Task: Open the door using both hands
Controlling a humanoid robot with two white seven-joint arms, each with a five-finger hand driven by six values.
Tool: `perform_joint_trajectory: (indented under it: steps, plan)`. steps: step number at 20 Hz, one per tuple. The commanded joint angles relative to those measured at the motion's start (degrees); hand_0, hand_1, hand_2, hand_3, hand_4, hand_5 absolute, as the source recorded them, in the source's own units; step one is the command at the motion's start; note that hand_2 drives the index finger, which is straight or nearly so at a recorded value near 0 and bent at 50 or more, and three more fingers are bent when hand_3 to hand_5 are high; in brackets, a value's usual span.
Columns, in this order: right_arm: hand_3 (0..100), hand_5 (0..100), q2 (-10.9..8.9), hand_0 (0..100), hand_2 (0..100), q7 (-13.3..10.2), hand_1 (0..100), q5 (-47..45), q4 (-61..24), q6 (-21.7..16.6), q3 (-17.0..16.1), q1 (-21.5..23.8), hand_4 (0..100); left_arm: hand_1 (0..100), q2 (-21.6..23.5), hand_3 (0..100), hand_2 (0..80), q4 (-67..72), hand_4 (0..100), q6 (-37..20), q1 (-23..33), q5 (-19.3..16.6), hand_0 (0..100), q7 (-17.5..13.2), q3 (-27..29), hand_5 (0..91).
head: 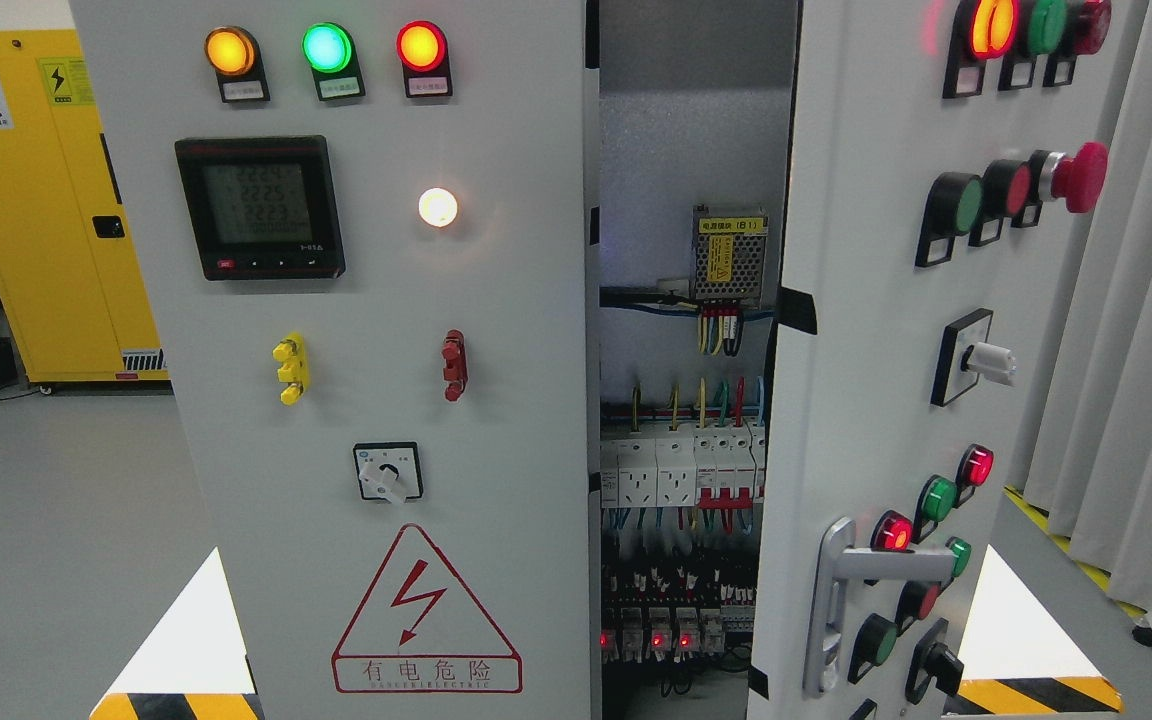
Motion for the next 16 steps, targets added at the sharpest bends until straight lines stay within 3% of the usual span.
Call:
perform_joint_trajectory:
  steps: [1,9,14,16]
  plan:
    - [0,0,0.46,21,0,-0.2,13,0.0,0.0,0.0,-0.1,0.1,0,0,0.0,5,0.0,1.1,0,0.0,-0.1,0.0,0,-0.1,0.0,0.0]
    - [0,0,0.46,21,0,-0.2,13,0.0,0.0,0.0,-0.1,0.1,0,0,0.7,5,0.0,-1.9,0,-0.2,-0.2,0.2,0,-0.1,0.2,0.0]
    - [0,0,0.37,21,0,-0.2,13,0.0,0.0,0.0,-0.1,0.1,0,0,10.7,5,0.0,-34.0,0,-0.1,5.6,0.3,0,-0.4,-0.7,0.0]
    - [0,0,0.37,21,0,-0.2,13,0.0,0.0,0.0,0.0,0.1,0,0,13.0,5,0.0,-46.9,0,-0.2,9.3,0.4,0,-2.9,-0.7,0.0]
